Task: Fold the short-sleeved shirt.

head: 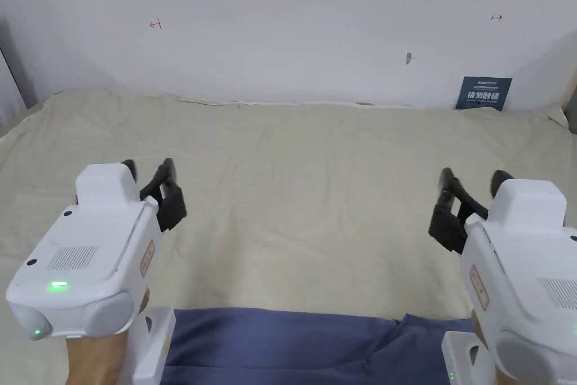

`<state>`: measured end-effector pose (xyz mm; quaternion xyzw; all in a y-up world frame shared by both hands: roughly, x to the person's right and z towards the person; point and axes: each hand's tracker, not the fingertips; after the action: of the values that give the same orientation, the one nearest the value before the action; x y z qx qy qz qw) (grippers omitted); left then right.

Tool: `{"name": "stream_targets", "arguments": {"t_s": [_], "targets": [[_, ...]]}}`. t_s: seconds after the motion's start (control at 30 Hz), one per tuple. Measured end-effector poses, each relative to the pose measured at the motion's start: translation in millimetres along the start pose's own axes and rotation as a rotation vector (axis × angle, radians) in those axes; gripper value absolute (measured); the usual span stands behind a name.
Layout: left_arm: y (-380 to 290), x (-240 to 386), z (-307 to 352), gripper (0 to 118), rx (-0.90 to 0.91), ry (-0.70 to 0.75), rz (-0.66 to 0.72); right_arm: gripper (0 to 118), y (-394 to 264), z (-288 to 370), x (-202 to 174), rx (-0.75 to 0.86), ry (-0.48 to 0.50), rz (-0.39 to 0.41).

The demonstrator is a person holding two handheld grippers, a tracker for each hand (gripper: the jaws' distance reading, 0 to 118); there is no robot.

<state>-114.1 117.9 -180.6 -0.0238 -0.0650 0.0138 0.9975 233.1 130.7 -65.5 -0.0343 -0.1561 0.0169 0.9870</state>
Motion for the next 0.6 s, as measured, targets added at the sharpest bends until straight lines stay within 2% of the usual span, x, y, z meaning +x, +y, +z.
{"name": "stream_targets", "arguments": {"t_s": [0.03, 0.07, 0.33, 0.4, 0.6], "targets": [[-0.3, 0.5, -0.9, 0, -0.01, -0.005, -0.009, 11, 0.4, 0.1, -0.3, 0.001, -0.002, -0.003], [-1.9, -1.4, 0.9, 1, -0.03, -0.001, -0.026, 1, 0.1, -0.4, -0.3, 0.001, -0.004, -0.006], [-8.2, -8.0, -1.1, 0, -0.103, -0.066, -0.028, 1, -5.4, -0.1, 0.9, -0.014, -0.006, -0.01], [-10.3, -18.1, -7.4, 0, -0.186, -0.116, 0.036, 1, -7.0, -0.9, 0.7, -0.021, -0.003, -0.012], [-34.9, -68.5, -31.4, 0, -0.495, -0.267, 0.378, 1, -11.8, -6.3, -4.4, -0.048, 0.012, 0.001]]}}
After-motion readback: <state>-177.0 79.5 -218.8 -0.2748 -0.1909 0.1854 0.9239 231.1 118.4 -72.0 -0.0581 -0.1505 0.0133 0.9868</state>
